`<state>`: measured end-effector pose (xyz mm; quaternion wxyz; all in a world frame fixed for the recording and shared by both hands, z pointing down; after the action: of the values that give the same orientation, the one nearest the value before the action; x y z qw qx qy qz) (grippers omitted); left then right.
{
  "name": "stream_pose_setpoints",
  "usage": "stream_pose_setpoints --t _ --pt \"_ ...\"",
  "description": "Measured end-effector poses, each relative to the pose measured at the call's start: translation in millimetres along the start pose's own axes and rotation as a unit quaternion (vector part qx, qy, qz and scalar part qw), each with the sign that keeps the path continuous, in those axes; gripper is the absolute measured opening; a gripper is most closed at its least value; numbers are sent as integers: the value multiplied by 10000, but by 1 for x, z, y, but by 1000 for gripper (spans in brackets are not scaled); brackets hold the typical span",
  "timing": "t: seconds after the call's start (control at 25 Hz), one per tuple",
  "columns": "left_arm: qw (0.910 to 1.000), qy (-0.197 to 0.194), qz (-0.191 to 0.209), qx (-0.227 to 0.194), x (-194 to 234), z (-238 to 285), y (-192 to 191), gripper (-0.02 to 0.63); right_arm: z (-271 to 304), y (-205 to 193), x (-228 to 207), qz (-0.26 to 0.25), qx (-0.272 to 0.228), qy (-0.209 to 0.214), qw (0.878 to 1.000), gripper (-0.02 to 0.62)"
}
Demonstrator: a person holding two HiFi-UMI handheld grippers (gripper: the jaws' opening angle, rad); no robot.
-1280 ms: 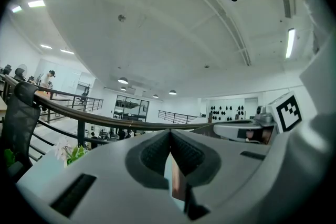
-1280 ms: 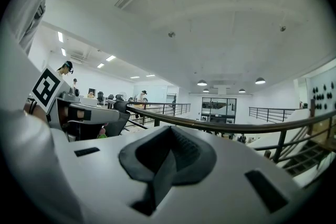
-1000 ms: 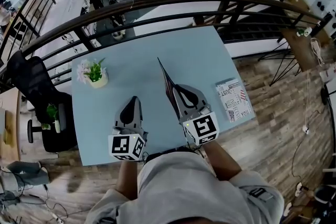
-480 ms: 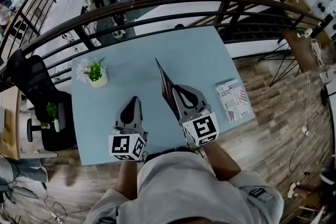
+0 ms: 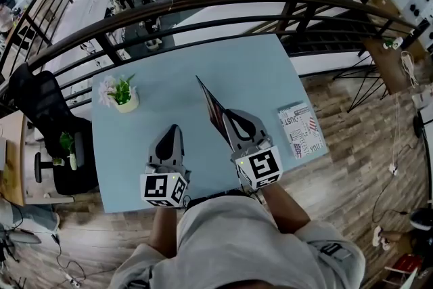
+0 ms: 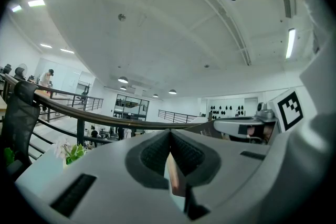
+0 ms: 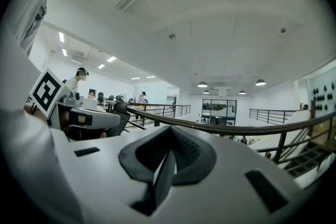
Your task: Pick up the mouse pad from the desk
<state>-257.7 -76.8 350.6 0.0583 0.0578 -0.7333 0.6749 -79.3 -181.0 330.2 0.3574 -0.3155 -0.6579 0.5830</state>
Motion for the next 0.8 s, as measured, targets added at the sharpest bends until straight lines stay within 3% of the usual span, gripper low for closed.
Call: stream_pose_setpoints --t 0.8 --pt "10000 -13 -27 53 -4 4 -6 12 -2 -4 -5 -3 25 -6 10000 15"
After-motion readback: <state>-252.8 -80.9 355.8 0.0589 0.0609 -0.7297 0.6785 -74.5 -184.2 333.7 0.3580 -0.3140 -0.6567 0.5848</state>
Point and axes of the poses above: the fingertips, and each gripper's own axes: z forward along the fingers, x to its left, y out of its top, the point moved 7 cm from there along -z, backward along the fingers, and after that the axes turned 6 degrees about -x, right-handed, at the moved point
